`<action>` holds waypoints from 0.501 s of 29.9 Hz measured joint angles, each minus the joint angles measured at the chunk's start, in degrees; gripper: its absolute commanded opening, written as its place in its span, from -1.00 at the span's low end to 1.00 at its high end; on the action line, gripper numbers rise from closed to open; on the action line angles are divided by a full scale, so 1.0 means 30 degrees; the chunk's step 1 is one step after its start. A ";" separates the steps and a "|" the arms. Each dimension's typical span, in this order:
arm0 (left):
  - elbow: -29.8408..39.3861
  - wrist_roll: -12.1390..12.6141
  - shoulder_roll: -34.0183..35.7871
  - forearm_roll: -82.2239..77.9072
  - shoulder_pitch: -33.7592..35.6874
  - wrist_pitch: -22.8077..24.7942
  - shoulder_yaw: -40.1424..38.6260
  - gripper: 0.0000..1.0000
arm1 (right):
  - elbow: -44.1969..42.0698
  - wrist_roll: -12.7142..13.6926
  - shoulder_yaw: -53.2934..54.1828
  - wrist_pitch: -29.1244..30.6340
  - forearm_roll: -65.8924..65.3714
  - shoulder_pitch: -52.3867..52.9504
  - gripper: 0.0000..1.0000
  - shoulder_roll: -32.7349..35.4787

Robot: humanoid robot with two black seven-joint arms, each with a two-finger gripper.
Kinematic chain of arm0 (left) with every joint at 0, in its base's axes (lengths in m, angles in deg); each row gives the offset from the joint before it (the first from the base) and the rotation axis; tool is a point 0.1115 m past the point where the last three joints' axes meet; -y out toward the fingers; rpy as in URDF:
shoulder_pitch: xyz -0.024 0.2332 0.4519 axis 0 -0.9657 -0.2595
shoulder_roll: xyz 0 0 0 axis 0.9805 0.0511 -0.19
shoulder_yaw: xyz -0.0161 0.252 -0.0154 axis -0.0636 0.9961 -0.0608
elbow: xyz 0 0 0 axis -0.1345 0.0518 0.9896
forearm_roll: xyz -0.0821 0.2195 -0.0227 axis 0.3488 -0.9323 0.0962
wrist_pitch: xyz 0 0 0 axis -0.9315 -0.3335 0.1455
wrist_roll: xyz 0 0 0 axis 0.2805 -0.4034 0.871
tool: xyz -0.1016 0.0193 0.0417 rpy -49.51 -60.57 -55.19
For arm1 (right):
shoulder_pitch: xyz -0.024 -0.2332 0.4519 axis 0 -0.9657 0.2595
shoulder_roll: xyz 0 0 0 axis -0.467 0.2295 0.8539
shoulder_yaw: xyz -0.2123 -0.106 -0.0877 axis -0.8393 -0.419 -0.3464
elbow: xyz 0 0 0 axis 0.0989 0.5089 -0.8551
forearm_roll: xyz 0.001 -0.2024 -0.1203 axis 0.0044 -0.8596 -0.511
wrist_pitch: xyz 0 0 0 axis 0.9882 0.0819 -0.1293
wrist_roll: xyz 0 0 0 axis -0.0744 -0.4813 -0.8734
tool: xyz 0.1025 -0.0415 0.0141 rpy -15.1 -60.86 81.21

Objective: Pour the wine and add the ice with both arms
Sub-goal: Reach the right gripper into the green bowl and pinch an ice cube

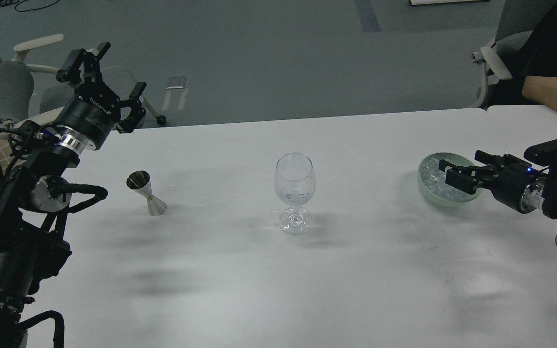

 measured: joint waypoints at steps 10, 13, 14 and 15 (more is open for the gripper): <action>0.0000 -0.0017 0.0022 0.0000 -0.0013 0.0000 0.0000 0.96 | -0.0963 0.0027 -0.2123 0.0019 0.0007 0.1312 0.82 -0.0168; 0.0000 -0.0017 0.0024 0.0001 -0.0019 0.0000 0.0007 0.96 | -0.1065 0.0030 -0.2165 0.0019 0.0006 0.1326 0.72 -0.0167; 0.0000 -0.0017 0.0024 0.0000 -0.0028 0.0000 0.0007 0.96 | -0.1079 0.0030 -0.2174 0.0019 0.0003 0.1323 0.63 -0.0167; 0.0000 -0.0017 0.0023 0.0001 -0.0029 0.0000 0.0007 0.96 | -0.1099 0.0030 -0.2178 0.0019 -0.0006 0.1311 0.60 -0.0167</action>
